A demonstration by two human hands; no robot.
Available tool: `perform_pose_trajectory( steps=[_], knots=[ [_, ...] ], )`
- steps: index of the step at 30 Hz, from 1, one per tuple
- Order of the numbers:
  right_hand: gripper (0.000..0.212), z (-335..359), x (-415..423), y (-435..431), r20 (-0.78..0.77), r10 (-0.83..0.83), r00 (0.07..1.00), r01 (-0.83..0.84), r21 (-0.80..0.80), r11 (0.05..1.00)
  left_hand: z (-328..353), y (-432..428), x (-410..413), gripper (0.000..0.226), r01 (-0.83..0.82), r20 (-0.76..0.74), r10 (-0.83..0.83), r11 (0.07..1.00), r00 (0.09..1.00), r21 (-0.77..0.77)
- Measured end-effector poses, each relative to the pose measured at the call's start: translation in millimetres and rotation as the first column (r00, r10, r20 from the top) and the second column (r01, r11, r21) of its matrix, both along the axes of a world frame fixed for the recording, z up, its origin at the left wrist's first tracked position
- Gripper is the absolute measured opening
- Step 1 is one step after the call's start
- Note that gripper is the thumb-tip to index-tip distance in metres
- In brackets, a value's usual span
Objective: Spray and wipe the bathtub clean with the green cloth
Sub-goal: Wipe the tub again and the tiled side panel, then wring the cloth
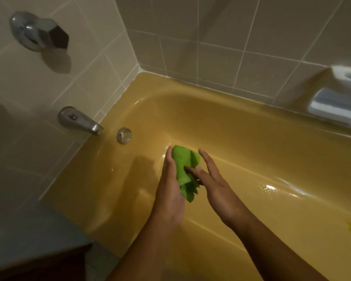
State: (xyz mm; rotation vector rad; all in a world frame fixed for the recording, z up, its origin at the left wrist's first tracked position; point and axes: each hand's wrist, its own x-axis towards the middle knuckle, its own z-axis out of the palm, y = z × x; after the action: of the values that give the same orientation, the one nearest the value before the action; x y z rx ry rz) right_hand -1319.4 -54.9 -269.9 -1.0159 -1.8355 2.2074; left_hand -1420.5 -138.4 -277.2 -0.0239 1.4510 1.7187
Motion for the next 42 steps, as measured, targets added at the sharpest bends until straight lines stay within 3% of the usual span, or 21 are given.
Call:
perform_pose_trajectory(
  steps=[6,9,11,13,16,19,22,24,27,31,35,38,42],
  knots=[
    [0.049,-30,-58,39,0.03,0.017,0.999,-0.02,0.109,0.994,-43,35,-48,0.044,-0.197,0.106,0.191,0.979,0.976,0.056],
    [0.045,-54,-89,66,0.092,0.003,0.996,-0.027,0.269,0.963,-77,58,-77,0.043,-0.234,0.105,0.229,0.971,0.968,0.042],
    [0.038,-76,-108,92,0.17,0.011,0.985,-0.09,0.467,0.88,-100,75,-96,0.045,-0.274,0.098,0.27,0.962,0.958,0.023],
    [0.041,-102,-127,130,0.223,0.018,0.975,-0.178,0.725,0.665,-122,95,-115,0.05,-0.341,0.102,0.337,0.939,0.936,0.031],
    [0.057,-130,-162,201,0.292,0.046,0.955,-0.293,0.915,0.277,-144,132,-141,0.055,-0.448,0.071,0.444,0.892,0.893,0.064],
    [0.063,-143,-190,269,0.488,0.106,0.866,-0.481,0.873,-0.083,-153,175,-159,0.062,-0.512,0.001,0.515,0.853,0.857,0.102],
    [0.06,-150,-204,317,0.591,0.199,0.781,-0.52,0.794,-0.316,-158,222,-173,0.075,-0.557,-0.103,0.563,0.826,0.82,0.089],
    [0.062,-150,-209,336,0.607,0.261,0.751,-0.501,0.78,-0.374,-159,251,-179,0.081,-0.56,-0.173,0.569,0.822,0.804,0.098],
    [0.06,-153,-207,349,0.55,0.341,0.763,-0.389,0.811,-0.437,-167,289,-178,0.069,-0.528,-0.229,0.55,0.835,0.803,0.155],
    [0.062,-160,-210,353,0.488,0.395,0.778,-0.312,0.847,-0.43,-188,326,-174,0.056,-0.488,-0.264,0.535,0.843,0.802,0.227],
    [0.062,-158,-210,354,0.473,0.383,0.794,-0.277,0.841,-0.464,-218,338,-174,0.058,-0.606,-0.254,0.658,0.753,0.709,0.257],
    [0.061,-158,-213,352,0.475,0.405,0.781,-0.247,0.831,-0.499,-259,337,-172,0.063,-0.632,-0.286,0.672,0.74,0.683,0.229],
    [0.066,-158,-212,352,0.486,0.403,0.776,-0.224,0.809,-0.544,-316,325,-175,0.07,-0.63,-0.249,0.648,0.76,0.719,0.158]
  ],
)
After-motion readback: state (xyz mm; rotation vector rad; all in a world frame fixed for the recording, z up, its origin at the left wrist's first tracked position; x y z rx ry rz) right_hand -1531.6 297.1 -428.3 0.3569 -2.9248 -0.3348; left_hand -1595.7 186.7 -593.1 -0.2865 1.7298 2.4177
